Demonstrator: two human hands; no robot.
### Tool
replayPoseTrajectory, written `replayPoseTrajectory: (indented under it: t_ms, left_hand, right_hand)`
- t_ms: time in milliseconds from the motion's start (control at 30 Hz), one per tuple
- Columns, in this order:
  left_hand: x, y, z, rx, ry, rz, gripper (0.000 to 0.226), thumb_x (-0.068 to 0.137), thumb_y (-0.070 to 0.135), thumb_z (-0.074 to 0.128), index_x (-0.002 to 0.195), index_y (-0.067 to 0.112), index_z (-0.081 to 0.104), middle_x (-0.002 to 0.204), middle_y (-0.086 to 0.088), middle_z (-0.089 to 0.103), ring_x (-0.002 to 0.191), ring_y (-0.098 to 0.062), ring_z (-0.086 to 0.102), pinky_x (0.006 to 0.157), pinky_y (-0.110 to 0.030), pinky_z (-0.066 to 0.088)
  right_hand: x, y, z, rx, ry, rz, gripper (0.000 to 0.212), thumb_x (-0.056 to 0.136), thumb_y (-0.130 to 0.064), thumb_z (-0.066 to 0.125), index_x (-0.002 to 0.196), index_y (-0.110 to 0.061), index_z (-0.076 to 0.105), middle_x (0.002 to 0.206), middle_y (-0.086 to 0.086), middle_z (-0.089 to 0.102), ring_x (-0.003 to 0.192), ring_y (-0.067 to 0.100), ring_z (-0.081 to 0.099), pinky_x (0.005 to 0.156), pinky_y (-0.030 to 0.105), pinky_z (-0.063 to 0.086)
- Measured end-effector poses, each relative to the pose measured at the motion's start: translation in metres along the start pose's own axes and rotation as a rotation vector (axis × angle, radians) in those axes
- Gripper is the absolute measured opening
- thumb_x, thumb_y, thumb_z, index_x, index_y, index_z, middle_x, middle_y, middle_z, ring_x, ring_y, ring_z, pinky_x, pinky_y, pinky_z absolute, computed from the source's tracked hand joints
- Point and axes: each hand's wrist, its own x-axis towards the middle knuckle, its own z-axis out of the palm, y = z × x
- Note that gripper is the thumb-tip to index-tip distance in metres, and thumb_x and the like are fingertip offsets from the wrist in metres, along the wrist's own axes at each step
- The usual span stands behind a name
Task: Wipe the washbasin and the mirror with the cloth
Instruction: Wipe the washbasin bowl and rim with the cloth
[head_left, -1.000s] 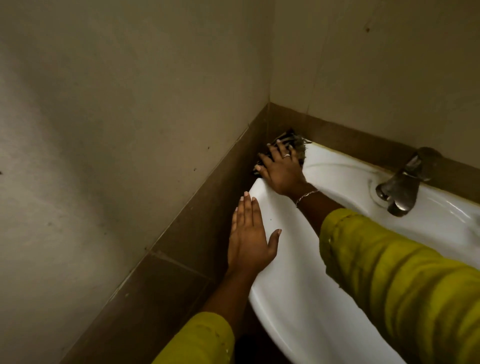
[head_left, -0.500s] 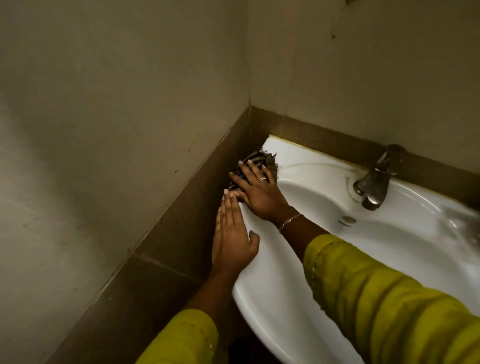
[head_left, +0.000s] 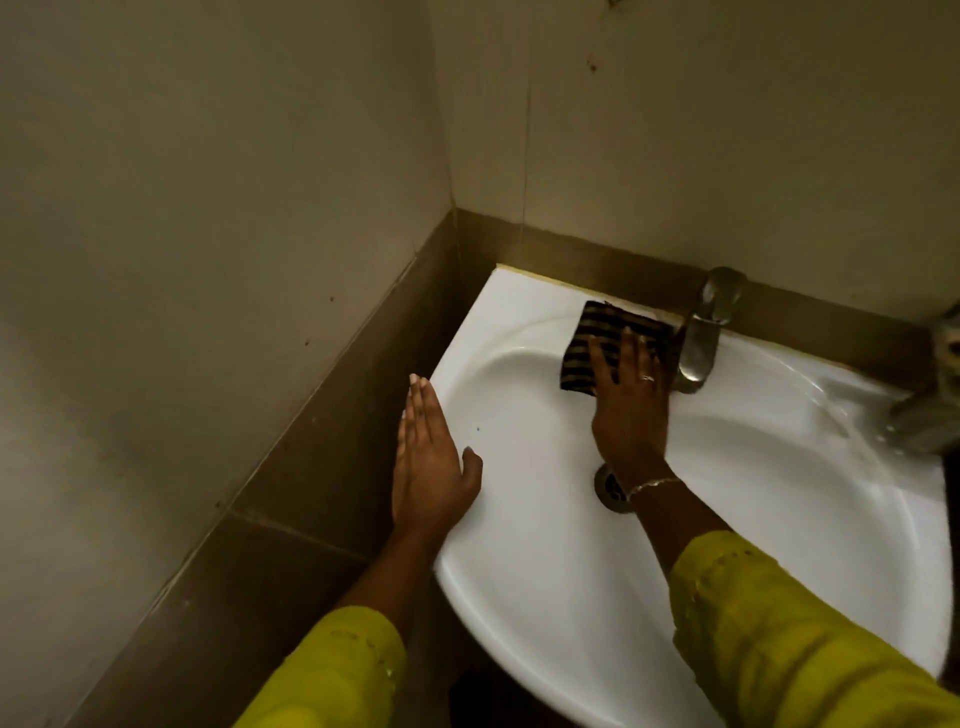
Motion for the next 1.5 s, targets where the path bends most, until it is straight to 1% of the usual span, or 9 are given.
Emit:
replayPoseTrajectory:
  t_ms: [267, 467, 600, 933, 1100, 1200, 1267, 1367, 1500]
  left_hand:
    - [0.0, -0.002, 0.002, -0.04, 0.033, 0.014, 0.082, 0.085, 0.017, 0.054, 0.145, 0.003, -0.001, 0.158, -0.013, 0.001, 0.146, -0.021, 0.004, 0.119, -0.03, 0.004]
    - [-0.001, -0.003, 0.002, -0.113, 0.082, 0.027, 0.077, 0.089, 0.021, 0.052, 0.146, 0.004, 0.003, 0.157, -0.012, 0.006, 0.144, -0.016, 0.006, 0.118, -0.03, 0.009]
    - [0.0, -0.003, 0.003, -0.146, 0.097, 0.012, 0.078, 0.09, 0.027, 0.052, 0.146, 0.007, 0.001, 0.158, -0.01, 0.006, 0.144, -0.016, 0.008, 0.116, -0.029, 0.011]
    - [-0.003, 0.0, -0.001, -0.286, 0.133, -0.04, 0.084, 0.09, 0.04, 0.051, 0.146, 0.014, -0.005, 0.158, -0.008, 0.008, 0.144, -0.021, 0.014, 0.115, -0.032, 0.016]
    - [-0.004, 0.0, -0.005, -0.376, 0.167, -0.045, 0.099, 0.076, 0.08, 0.015, 0.146, 0.012, -0.001, 0.158, -0.009, 0.009, 0.144, -0.019, 0.012, 0.117, -0.039, 0.023]
    - [-0.005, 0.0, -0.005, -0.418, 0.182, -0.064, 0.104, 0.071, 0.084, 0.009, 0.146, 0.013, 0.001, 0.158, -0.009, 0.012, 0.144, -0.02, 0.015, 0.114, -0.045, 0.028]
    - [-0.004, 0.0, -0.004, -0.441, 0.188, -0.074, 0.104, 0.07, 0.085, 0.008, 0.147, 0.015, 0.002, 0.157, -0.009, 0.013, 0.144, -0.022, 0.017, 0.113, -0.045, 0.029]
    - [-0.006, -0.002, -0.004, -0.515, 0.194, -0.087, 0.102, 0.072, 0.084, 0.01, 0.147, 0.015, 0.004, 0.156, -0.009, 0.018, 0.142, -0.021, 0.022, 0.111, -0.035, 0.032]
    - [-0.006, -0.003, -0.005, -0.638, 0.26, -0.15, 0.075, 0.089, 0.057, 0.022, 0.146, 0.008, 0.013, 0.15, -0.008, 0.025, 0.128, -0.005, 0.026, 0.091, 0.008, 0.022]
  right_hand:
    - [-0.031, 0.011, -0.004, -0.031, 0.149, 0.061, 0.062, 0.07, 0.02, 0.056, 0.128, -0.003, 0.052, 0.134, 0.032, 0.047, 0.123, 0.054, 0.042, 0.102, 0.07, 0.026]
    - [-0.005, 0.003, -0.005, -0.031, 0.008, 0.038, 0.074, 0.084, 0.01, 0.049, 0.146, -0.017, 0.021, 0.154, 0.018, 0.021, 0.143, 0.034, 0.014, 0.113, 0.056, 0.016]
    - [0.021, -0.018, -0.004, -0.044, -0.043, -0.116, 0.075, 0.087, 0.0, 0.048, 0.148, -0.02, 0.01, 0.157, 0.013, 0.007, 0.145, 0.03, 0.004, 0.116, 0.046, 0.005]
    - [0.056, -0.089, 0.008, -0.014, -0.245, -0.639, 0.083, 0.08, -0.004, 0.052, 0.148, -0.022, 0.009, 0.158, 0.01, -0.001, 0.144, 0.032, -0.008, 0.114, 0.051, -0.004]
    - [0.038, -0.111, 0.005, 0.061, -0.413, -0.958, 0.063, 0.087, -0.029, 0.05, 0.145, -0.021, 0.026, 0.158, 0.007, 0.009, 0.145, 0.028, -0.005, 0.113, 0.053, -0.005]
    - [0.036, -0.121, -0.014, 0.543, -0.546, -0.737, 0.054, 0.081, -0.017, 0.039, 0.135, -0.011, 0.046, 0.15, 0.012, 0.032, 0.144, 0.027, 0.013, 0.115, 0.047, 0.001]
    - [0.037, -0.132, -0.019, 0.744, -0.332, -0.431, 0.048, 0.084, -0.004, 0.041, 0.131, -0.007, 0.049, 0.146, 0.014, 0.039, 0.142, 0.028, 0.022, 0.117, 0.043, 0.009]
    - [0.03, -0.163, -0.008, 0.4, -0.157, -0.123, 0.051, 0.095, -0.022, 0.041, 0.143, -0.012, 0.029, 0.156, 0.012, 0.015, 0.145, 0.028, 0.004, 0.117, 0.042, 0.001]
    - [0.018, -0.189, 0.01, 0.239, -0.171, 0.032, 0.067, 0.092, -0.03, 0.04, 0.147, -0.008, 0.009, 0.157, 0.017, -0.007, 0.144, 0.033, -0.011, 0.115, 0.05, -0.003]
